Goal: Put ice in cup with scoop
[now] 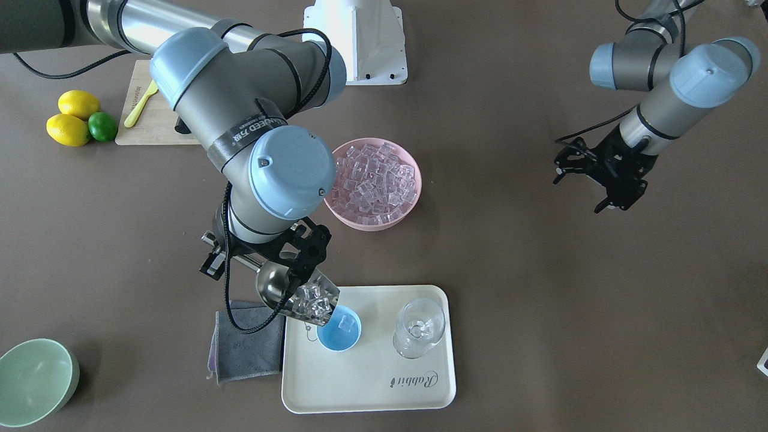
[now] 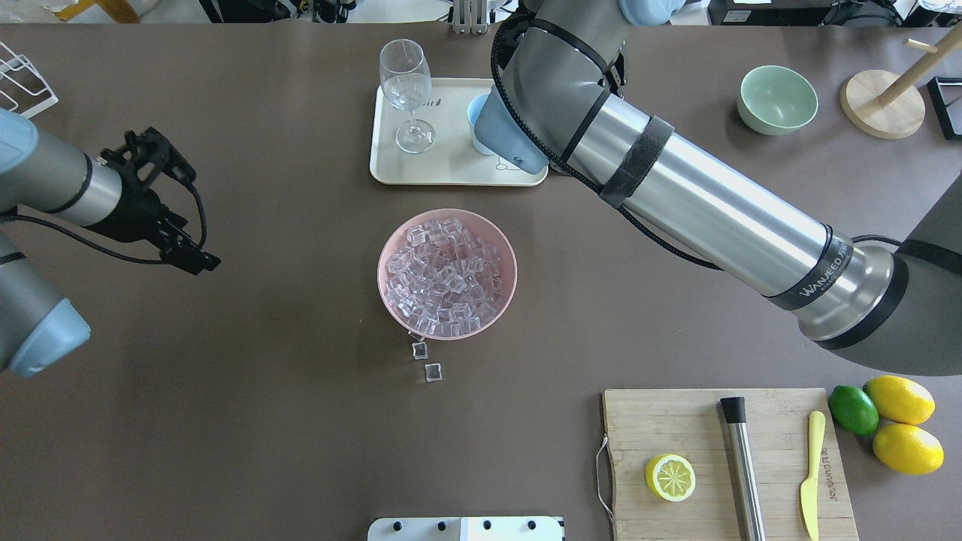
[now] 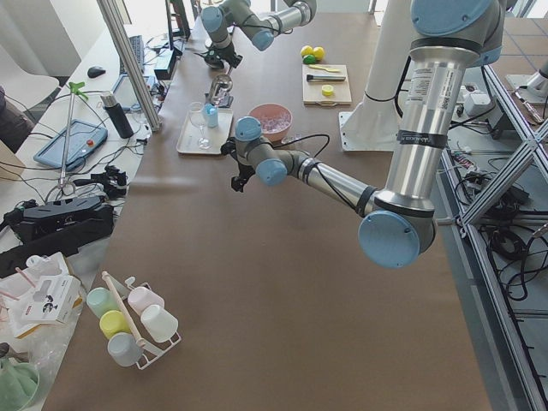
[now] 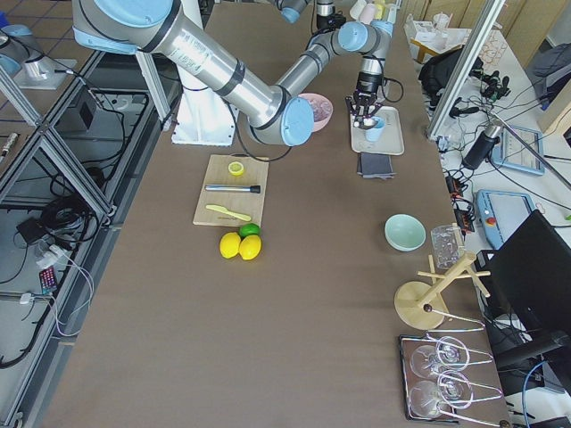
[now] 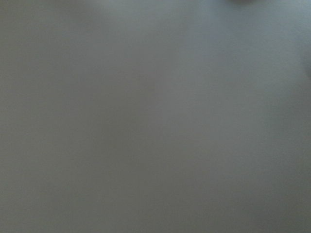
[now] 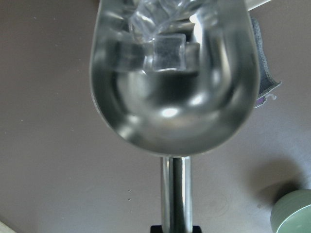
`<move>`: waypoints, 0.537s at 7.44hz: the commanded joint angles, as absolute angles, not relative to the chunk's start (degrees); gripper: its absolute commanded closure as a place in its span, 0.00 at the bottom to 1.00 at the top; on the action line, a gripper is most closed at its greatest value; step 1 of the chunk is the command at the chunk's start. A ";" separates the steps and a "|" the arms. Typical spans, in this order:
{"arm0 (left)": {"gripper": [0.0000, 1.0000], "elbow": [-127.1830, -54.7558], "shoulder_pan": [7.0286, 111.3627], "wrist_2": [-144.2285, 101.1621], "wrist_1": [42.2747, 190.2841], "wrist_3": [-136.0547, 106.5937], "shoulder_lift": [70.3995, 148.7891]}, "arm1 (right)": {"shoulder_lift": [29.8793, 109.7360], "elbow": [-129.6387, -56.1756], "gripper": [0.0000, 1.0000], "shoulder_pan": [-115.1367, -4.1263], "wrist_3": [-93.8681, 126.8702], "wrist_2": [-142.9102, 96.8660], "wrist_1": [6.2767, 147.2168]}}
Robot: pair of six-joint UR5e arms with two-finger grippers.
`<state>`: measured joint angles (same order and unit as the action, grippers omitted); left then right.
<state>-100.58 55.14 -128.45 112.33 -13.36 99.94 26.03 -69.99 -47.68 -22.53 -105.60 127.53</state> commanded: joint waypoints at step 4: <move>0.01 -100.29 85.11 -135.79 98.44 -12.48 91.27 | 24.70 -66.71 1.00 -49.57 -25.84 -104.50 128.50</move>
